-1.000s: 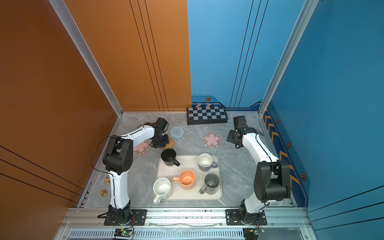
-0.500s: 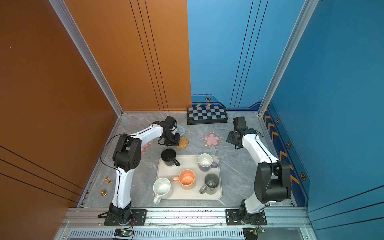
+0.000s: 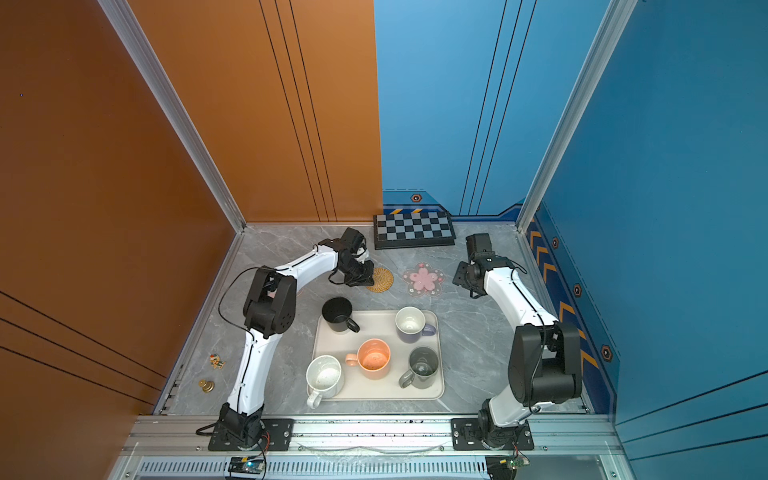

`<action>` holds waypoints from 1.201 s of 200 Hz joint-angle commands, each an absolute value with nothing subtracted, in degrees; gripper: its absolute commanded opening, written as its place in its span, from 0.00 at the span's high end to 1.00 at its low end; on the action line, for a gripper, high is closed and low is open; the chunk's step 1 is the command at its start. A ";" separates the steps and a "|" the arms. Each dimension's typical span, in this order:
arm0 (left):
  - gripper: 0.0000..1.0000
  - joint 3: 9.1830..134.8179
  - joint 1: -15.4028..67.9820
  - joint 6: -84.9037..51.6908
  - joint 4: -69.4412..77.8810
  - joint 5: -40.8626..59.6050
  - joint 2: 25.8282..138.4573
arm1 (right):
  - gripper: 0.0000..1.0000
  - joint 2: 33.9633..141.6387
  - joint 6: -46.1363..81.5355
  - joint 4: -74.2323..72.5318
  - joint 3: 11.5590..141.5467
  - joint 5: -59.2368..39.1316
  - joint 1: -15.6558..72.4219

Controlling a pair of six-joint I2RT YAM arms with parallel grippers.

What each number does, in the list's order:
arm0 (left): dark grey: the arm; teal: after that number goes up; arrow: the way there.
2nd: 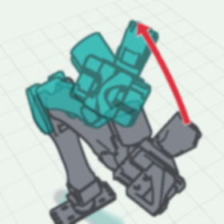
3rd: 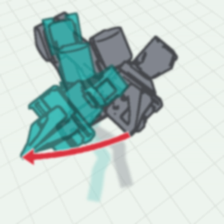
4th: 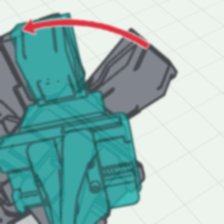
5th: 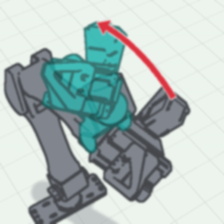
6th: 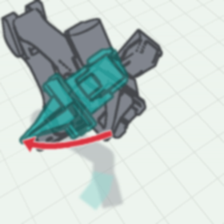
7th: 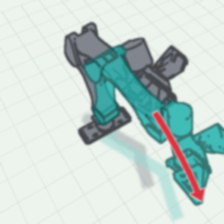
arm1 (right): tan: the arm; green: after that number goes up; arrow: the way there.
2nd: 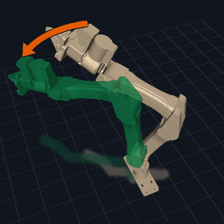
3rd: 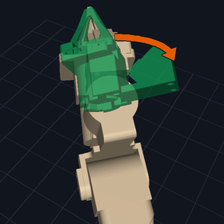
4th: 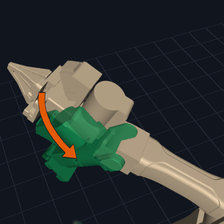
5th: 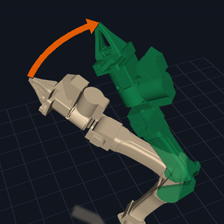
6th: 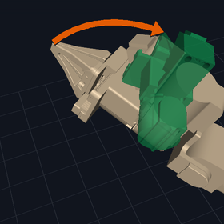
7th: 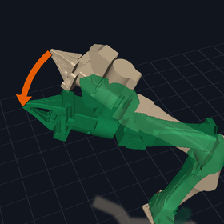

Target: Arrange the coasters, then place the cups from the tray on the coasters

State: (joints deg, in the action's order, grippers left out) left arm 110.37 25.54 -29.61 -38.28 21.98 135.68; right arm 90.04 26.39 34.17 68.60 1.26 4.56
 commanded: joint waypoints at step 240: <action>0.82 114.64 19.55 -34.29 -40.80 23.54 129.69 | 0.43 89.43 27.16 36.82 69.32 1.36 5.27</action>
State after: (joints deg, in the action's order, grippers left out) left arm 112.99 20.12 -34.06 -39.42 23.14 129.32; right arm 90.04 26.65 34.54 68.60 1.23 4.80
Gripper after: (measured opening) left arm 0.195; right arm 0.571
